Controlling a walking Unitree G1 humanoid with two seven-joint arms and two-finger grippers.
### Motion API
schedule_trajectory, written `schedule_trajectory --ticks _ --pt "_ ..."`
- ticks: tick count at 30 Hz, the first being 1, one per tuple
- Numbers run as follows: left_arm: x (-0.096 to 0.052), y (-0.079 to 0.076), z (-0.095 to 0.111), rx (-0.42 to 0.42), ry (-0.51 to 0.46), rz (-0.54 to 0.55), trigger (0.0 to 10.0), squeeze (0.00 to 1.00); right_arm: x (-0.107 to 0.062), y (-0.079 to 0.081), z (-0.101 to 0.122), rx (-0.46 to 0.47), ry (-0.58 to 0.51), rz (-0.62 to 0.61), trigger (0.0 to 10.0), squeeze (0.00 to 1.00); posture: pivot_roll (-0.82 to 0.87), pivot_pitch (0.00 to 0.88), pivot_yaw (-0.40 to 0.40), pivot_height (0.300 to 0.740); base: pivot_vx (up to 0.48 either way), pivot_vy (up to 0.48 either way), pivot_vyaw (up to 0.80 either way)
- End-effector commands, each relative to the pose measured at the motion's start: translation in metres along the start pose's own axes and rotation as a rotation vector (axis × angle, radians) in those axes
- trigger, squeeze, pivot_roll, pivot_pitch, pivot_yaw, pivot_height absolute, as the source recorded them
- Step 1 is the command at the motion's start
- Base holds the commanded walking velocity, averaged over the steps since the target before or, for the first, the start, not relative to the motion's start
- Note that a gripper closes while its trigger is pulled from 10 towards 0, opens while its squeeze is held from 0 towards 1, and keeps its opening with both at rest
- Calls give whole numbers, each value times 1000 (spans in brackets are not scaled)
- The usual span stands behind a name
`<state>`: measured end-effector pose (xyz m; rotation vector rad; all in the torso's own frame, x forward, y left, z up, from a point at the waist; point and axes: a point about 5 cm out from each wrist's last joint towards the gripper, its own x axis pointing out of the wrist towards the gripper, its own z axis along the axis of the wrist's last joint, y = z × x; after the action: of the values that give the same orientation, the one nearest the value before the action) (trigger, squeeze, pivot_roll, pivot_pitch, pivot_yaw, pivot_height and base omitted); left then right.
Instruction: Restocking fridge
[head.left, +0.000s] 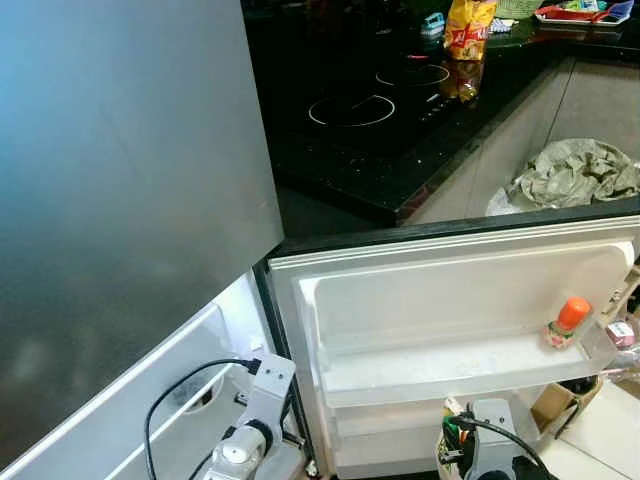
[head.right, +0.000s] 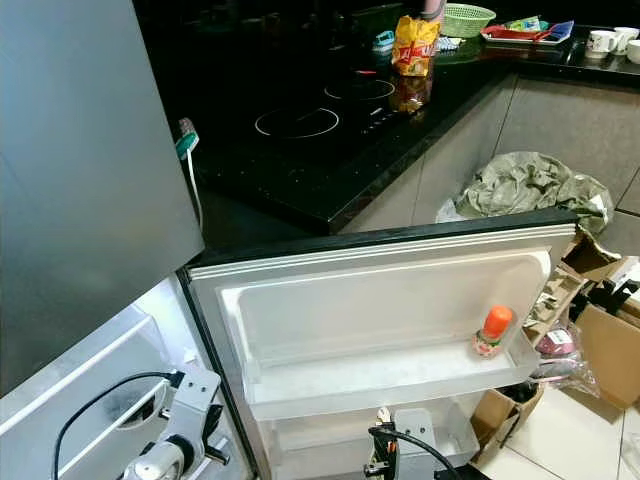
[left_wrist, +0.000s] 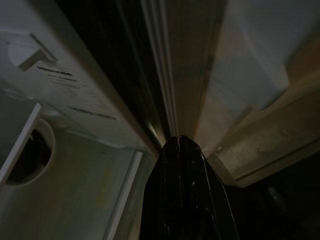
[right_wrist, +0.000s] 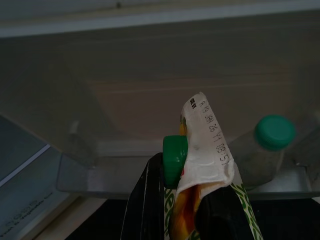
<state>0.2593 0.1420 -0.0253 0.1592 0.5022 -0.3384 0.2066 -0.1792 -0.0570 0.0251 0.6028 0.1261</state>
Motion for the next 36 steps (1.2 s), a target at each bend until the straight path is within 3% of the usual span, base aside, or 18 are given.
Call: schedule_trajectory --ticks 1,4,14,32,36 --pt "-2 1 -4 10 11 1 10000 0 1 1 4 -7 -18 7 10000 0 -77 46 75 711 0 0 0" --pt "-2 6 -5 -35 15 40 10000 0 1 3 5 1 -22 40 10000 0 -76 46 74 711 0 0 0" --pt "-4 6 -7 -19 22 29 10000 0 0 10 3 12 -24 102 10000 0 -79 52 75 711 0 0 0" --pt "-5 7 -8 -17 25 30 10000 0 -1 10 5 26 -44 136 10000 0 -79 68 74 626 0 0 0" --pt "-6 7 -9 -14 24 28 10000 0 -2 10 5 32 -49 129 10000 0 -81 70 75 626 0 0 0"
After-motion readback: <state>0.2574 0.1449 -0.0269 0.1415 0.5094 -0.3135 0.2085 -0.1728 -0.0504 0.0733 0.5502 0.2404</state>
